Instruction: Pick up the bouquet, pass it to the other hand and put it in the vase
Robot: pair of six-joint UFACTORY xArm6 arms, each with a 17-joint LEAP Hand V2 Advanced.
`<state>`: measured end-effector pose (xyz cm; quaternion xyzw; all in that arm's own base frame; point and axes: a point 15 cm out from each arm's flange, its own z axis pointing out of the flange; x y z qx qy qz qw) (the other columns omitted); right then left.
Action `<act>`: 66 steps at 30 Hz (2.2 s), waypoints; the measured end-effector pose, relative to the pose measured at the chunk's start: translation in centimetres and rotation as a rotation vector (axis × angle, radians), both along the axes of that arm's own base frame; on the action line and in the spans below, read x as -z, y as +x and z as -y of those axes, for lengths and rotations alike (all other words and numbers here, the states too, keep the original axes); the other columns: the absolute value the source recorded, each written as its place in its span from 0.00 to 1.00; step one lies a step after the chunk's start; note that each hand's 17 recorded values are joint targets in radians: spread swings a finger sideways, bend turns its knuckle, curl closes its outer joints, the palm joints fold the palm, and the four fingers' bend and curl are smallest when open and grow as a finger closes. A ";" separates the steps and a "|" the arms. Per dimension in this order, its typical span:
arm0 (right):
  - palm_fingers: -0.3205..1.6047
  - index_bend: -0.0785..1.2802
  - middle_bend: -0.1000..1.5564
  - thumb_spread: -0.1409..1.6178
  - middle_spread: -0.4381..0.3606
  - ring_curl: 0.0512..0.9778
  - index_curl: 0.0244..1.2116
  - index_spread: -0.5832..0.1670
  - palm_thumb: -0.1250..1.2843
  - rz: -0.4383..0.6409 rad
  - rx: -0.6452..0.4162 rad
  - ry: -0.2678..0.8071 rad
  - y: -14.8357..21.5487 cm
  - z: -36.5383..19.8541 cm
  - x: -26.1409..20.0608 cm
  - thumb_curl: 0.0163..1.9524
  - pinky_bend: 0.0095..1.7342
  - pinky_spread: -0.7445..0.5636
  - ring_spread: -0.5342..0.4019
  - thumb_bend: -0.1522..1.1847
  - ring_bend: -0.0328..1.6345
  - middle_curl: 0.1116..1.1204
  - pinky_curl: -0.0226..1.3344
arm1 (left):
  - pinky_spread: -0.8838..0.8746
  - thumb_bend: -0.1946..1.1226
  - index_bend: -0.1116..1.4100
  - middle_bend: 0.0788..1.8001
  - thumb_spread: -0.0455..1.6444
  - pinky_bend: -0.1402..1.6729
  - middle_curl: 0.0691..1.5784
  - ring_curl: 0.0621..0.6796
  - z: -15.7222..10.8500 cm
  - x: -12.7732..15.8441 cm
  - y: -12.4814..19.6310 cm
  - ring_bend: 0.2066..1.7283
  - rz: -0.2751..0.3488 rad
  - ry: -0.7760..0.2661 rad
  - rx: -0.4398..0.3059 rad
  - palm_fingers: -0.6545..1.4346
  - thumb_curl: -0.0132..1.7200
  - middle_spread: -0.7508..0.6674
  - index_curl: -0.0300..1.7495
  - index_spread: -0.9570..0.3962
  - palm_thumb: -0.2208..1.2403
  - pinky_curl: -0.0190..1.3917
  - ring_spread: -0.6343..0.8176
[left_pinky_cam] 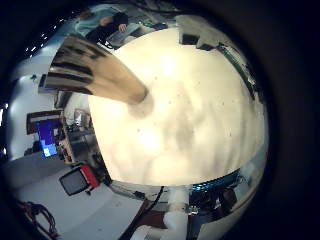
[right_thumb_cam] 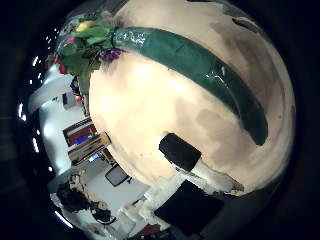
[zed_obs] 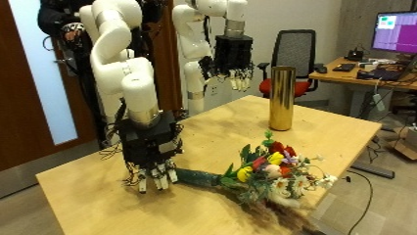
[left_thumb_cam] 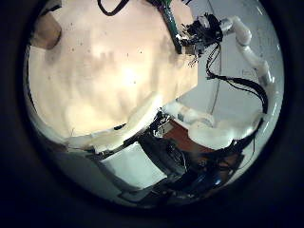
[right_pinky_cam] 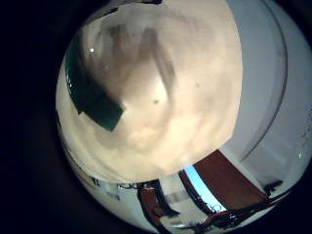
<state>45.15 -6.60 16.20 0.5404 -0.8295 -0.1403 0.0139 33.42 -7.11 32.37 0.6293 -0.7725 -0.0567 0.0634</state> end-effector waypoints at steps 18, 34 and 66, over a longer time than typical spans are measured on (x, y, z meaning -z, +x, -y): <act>0.37 0.20 0.36 0.71 0.60 0.17 0.26 0.63 0.42 -0.045 -0.029 0.003 -0.2 -2.1 2.0 0.16 0.26 0.71 0.57 0.10 0.47 0.31 0.16 | 0.55 0.13 0.19 0.09 0.68 0.23 0.25 0.07 -0.1 -0.3 0.4 0.23 0.007 -0.002 -0.004 0.51 0.16 0.54 0.26 0.70 0.36 0.23 0.55; 0.63 0.22 0.44 0.68 0.37 0.23 0.35 0.45 0.55 -0.080 -0.056 0.005 -0.6 -3.0 2.3 0.19 0.37 0.39 0.33 0.10 0.58 0.39 0.14 | 0.55 0.13 0.19 0.09 0.68 0.24 0.24 0.09 -0.1 -0.5 0.7 0.23 0.010 -0.002 -0.006 0.52 0.16 0.54 0.26 0.70 0.36 0.24 0.54; 0.74 0.76 0.83 0.55 0.32 0.61 0.85 0.33 0.95 0.184 -0.033 -0.028 0.9 0.2 -8.7 0.34 0.83 0.41 0.35 0.12 0.88 0.75 0.48 | 0.54 0.13 0.19 0.08 0.68 0.23 0.25 0.08 -0.1 -0.9 1.1 0.24 0.017 -0.008 -0.013 0.52 0.16 0.54 0.26 0.70 0.36 0.24 0.54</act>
